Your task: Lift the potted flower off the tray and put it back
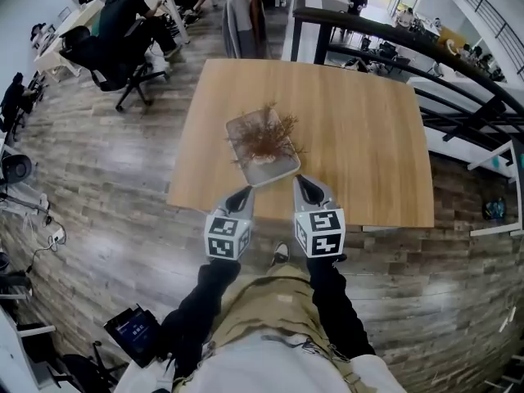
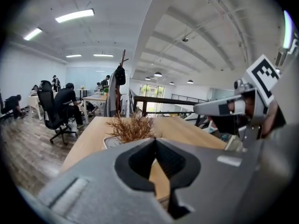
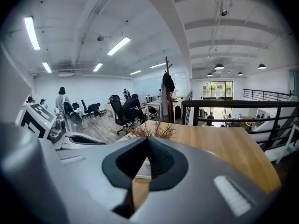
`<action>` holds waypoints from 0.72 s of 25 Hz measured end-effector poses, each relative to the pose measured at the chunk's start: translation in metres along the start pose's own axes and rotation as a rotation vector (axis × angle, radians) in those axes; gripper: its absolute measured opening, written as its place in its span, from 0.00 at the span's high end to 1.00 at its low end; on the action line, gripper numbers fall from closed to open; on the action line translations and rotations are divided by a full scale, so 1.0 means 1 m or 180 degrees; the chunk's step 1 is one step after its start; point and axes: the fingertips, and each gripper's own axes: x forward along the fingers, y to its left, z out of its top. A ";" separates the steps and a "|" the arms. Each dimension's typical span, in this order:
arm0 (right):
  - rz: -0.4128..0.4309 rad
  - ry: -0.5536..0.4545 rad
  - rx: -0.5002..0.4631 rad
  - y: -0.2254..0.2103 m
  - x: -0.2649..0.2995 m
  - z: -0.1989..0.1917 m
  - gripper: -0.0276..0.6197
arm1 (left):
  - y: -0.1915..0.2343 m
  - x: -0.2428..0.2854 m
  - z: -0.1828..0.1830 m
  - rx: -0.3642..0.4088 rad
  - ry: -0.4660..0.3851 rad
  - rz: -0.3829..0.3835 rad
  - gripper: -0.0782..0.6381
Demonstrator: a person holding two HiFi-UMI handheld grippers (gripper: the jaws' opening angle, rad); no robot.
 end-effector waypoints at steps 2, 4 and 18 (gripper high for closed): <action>0.0022 0.0093 0.0058 -0.020 0.014 -0.006 0.95 | -0.004 0.024 -0.009 -0.0085 0.0143 -0.0011 0.89; 0.0043 0.0235 0.0122 -0.035 0.026 -0.016 0.95 | -0.007 0.042 -0.020 -0.0144 0.0332 -0.0022 0.89; 0.0225 0.1320 0.0166 -0.044 0.096 -0.111 0.95 | 0.029 0.130 -0.100 -0.0554 0.1392 -0.0007 0.89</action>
